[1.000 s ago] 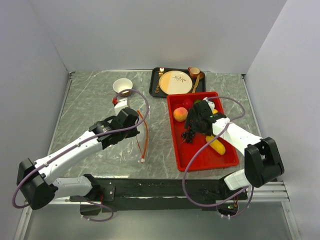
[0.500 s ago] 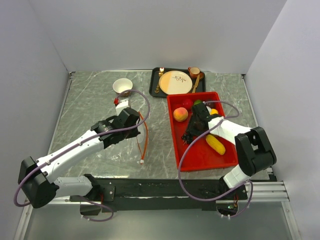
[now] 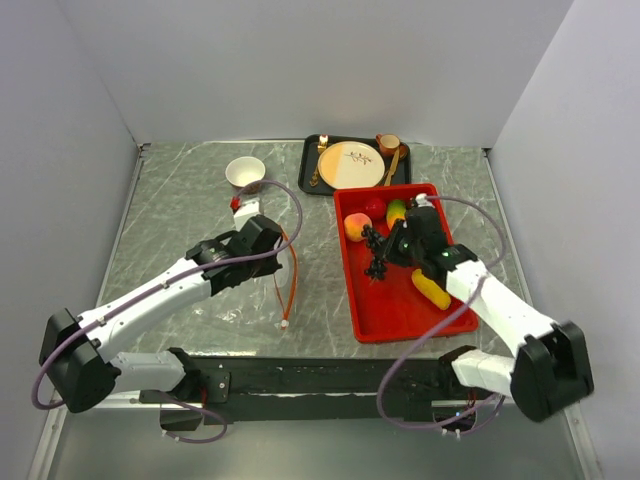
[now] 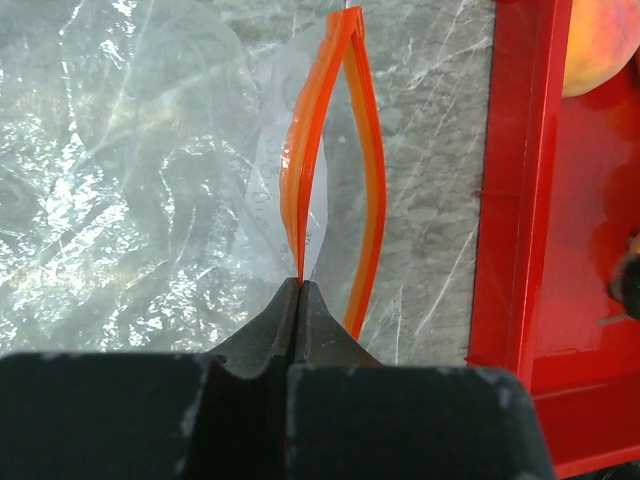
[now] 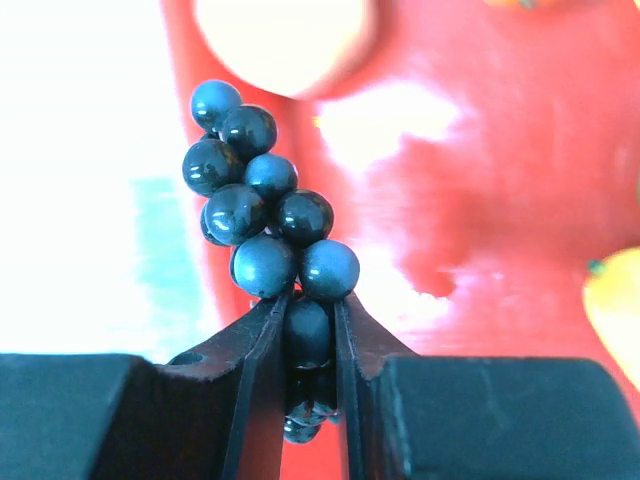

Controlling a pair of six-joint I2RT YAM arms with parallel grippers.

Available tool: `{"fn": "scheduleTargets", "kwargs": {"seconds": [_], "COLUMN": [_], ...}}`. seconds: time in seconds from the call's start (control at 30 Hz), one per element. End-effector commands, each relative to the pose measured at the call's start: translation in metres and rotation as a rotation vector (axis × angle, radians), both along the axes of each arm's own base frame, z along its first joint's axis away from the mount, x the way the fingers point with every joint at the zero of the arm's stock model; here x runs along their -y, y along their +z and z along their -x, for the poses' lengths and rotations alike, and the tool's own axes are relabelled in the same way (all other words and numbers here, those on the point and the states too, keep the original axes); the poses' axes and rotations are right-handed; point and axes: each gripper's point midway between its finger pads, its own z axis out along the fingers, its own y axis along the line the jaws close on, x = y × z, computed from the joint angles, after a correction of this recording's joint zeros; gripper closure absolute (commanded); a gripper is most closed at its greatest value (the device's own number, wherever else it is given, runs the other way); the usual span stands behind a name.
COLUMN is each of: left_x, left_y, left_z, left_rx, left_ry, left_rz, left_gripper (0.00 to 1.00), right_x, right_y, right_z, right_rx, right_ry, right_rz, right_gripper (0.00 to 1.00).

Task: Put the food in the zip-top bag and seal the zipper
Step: Pick up the fake fruit from the bin, then place the fake fruit in the zipper food storage bag.

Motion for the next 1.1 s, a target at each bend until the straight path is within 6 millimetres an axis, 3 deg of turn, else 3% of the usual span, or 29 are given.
{"fn": "scheduleTargets", "kwargs": {"seconds": [0.0, 0.2, 0.47, 0.57, 0.7, 1.07], "left_x": [0.012, 0.013, 0.017, 0.018, 0.019, 0.025], "left_y": [0.016, 0.018, 0.021, 0.022, 0.027, 0.032], "left_z": [-0.009, -0.011, -0.012, -0.013, -0.013, -0.013], "left_rx": [0.04, 0.042, 0.046, 0.045, 0.054, 0.066], "left_ry": [-0.005, -0.006, -0.012, -0.017, -0.019, -0.043], "left_rz": [0.055, 0.059, 0.071, 0.069, 0.081, 0.115], "left_gripper": [0.99, 0.99, 0.99, 0.99, 0.99, 0.99], "right_x": [-0.022, -0.062, -0.136, -0.158, -0.177, -0.212], "right_y": [0.05, 0.094, 0.11, 0.111, 0.098, 0.071], "right_z": [0.006, 0.025, 0.045, 0.048, 0.047, 0.043], "right_rx": [0.14, 0.19, 0.142, 0.113, 0.037, -0.103], "right_ry": [0.108, 0.31, 0.511, 0.546, 0.551, 0.557], "right_rz": [-0.129, -0.245, -0.386, -0.433, -0.455, -0.482], "right_gripper": [0.88, 0.86, 0.85, 0.85, 0.85, 0.85]}}
